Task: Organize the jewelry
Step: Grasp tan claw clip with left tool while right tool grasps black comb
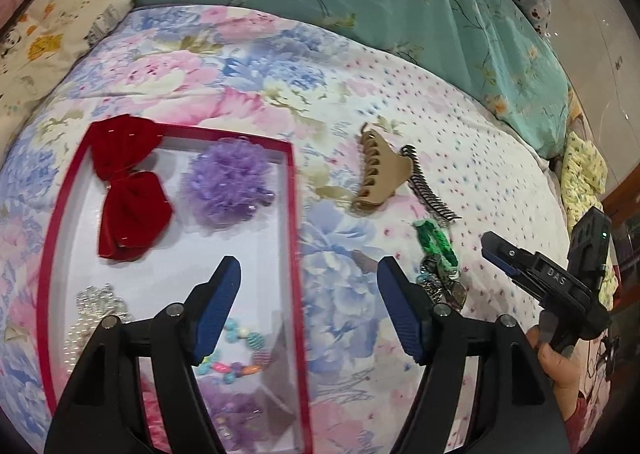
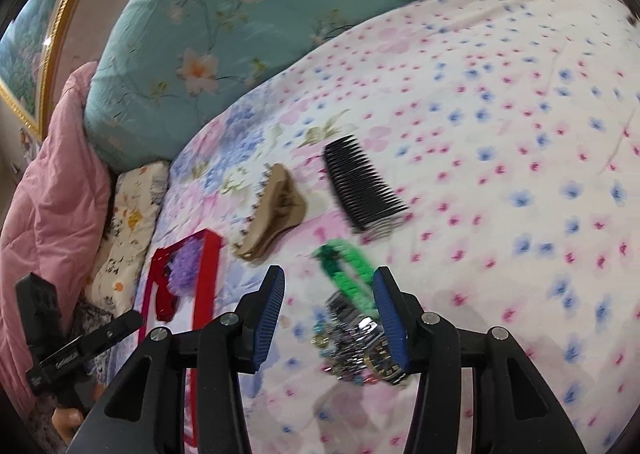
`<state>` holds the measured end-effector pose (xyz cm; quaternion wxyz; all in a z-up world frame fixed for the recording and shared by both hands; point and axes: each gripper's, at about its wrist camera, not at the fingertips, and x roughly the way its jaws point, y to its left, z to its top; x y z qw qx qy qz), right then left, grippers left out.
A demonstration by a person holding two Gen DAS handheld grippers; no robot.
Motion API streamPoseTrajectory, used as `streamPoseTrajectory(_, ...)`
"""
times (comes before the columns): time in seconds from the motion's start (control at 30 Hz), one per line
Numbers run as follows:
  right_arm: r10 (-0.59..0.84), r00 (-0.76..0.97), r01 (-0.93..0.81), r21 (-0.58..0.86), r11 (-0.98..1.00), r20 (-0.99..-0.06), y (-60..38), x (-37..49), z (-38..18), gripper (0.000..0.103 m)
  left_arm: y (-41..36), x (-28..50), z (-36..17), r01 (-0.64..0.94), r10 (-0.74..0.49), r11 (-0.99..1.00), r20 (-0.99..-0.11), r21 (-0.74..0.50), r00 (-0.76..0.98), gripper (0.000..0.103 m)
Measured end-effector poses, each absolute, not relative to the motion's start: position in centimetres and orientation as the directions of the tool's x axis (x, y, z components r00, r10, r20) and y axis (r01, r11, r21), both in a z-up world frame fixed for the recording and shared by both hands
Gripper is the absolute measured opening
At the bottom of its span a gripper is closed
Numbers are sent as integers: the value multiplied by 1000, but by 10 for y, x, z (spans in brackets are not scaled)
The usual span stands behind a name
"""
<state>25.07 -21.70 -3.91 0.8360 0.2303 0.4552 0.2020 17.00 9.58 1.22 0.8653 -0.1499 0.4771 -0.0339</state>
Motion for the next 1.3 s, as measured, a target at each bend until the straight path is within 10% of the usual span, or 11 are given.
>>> streamPoseTrajectory(0.97,499,342,-370,374,851,-797,-172,362,-90,69,31,289,-36,-17,-253,957,-864,-289,434,71)
streamPoseTrajectory(1.07,470,350,-394,328,859,-810,-169,357,-90,49,24,299,-41,-8,-257,958,-870,-287,422,71)
streamPoseTrajectory(1.3,509,362,-334,401,853,-781,-193,344,-84,49,3,326,-53,15,-229,970,-882,-244,412,73)
